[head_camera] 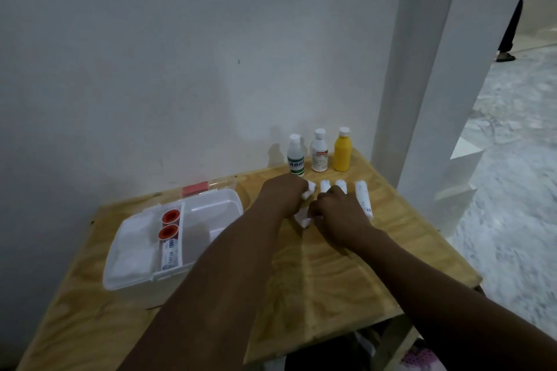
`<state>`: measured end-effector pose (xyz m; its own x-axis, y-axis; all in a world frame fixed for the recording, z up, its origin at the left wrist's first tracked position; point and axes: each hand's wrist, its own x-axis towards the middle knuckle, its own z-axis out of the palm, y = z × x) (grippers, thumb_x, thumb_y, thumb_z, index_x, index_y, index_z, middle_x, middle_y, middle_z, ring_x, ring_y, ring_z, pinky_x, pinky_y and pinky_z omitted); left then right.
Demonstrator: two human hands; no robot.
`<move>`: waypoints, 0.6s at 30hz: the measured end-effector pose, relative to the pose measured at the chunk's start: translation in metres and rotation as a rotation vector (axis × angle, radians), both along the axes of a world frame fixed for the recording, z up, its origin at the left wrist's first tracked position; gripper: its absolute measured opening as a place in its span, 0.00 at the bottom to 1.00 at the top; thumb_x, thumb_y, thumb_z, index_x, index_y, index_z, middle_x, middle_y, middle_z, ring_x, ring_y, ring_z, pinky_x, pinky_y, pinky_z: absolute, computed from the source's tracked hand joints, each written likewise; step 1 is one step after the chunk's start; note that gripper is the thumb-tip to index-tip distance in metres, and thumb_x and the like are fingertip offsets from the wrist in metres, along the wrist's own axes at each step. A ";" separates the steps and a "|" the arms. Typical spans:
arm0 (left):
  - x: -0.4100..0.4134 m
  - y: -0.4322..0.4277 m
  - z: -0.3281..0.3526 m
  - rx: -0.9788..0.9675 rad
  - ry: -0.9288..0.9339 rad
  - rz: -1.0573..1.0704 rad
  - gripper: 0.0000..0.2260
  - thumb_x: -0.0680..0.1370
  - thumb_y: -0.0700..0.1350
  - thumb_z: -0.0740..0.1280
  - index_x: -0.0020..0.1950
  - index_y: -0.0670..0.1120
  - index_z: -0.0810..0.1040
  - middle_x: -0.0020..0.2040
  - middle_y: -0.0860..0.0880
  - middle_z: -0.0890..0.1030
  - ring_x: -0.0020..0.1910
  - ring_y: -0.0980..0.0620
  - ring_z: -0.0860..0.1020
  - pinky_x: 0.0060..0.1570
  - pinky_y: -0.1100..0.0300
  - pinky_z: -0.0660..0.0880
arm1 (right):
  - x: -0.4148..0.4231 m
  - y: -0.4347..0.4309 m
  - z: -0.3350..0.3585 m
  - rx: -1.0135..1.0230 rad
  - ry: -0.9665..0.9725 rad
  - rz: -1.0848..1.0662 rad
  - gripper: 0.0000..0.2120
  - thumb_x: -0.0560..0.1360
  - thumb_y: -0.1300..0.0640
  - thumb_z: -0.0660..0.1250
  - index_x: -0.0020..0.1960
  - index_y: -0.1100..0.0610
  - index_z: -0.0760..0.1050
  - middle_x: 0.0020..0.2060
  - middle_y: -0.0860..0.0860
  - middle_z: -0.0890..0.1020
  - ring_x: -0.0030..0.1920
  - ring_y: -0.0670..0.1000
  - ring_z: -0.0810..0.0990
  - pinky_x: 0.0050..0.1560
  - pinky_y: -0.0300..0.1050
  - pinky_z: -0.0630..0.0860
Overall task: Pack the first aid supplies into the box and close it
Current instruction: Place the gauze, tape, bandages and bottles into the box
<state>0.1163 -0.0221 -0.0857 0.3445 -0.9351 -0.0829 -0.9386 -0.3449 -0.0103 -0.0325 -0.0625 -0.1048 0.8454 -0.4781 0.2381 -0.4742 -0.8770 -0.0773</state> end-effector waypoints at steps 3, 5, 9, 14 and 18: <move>0.002 -0.001 -0.002 -0.067 -0.040 0.008 0.07 0.77 0.46 0.66 0.53 0.51 0.81 0.52 0.49 0.81 0.51 0.48 0.80 0.41 0.56 0.71 | 0.001 -0.003 0.000 0.011 -0.016 -0.007 0.11 0.78 0.52 0.64 0.55 0.45 0.83 0.57 0.56 0.77 0.57 0.56 0.71 0.57 0.51 0.67; 0.002 0.000 -0.001 -0.089 -0.065 0.020 0.04 0.77 0.47 0.66 0.49 0.50 0.80 0.50 0.48 0.81 0.48 0.48 0.80 0.40 0.56 0.71 | 0.001 -0.006 0.000 0.000 -0.011 -0.025 0.11 0.79 0.50 0.62 0.55 0.44 0.83 0.58 0.55 0.76 0.55 0.56 0.72 0.55 0.51 0.62; 0.004 0.005 0.011 -0.187 -0.026 0.064 0.06 0.78 0.47 0.66 0.53 0.48 0.80 0.52 0.46 0.81 0.47 0.45 0.80 0.41 0.55 0.72 | -0.003 -0.013 0.003 0.100 -0.028 -0.113 0.17 0.78 0.36 0.58 0.48 0.43 0.81 0.48 0.45 0.79 0.52 0.52 0.74 0.58 0.56 0.61; 0.020 0.029 0.054 -0.360 -0.011 0.102 0.12 0.77 0.46 0.65 0.60 0.51 0.82 0.56 0.47 0.82 0.52 0.43 0.81 0.44 0.54 0.74 | -0.003 -0.004 0.043 0.508 -0.312 -0.076 0.12 0.75 0.45 0.68 0.45 0.53 0.83 0.44 0.49 0.85 0.49 0.51 0.81 0.54 0.47 0.70; 0.041 0.076 0.098 -0.474 -0.041 0.150 0.12 0.77 0.52 0.68 0.58 0.53 0.82 0.57 0.48 0.83 0.56 0.43 0.80 0.50 0.52 0.76 | 0.018 0.025 0.077 0.469 -0.382 0.040 0.06 0.75 0.59 0.69 0.48 0.60 0.84 0.44 0.55 0.86 0.46 0.52 0.82 0.44 0.40 0.69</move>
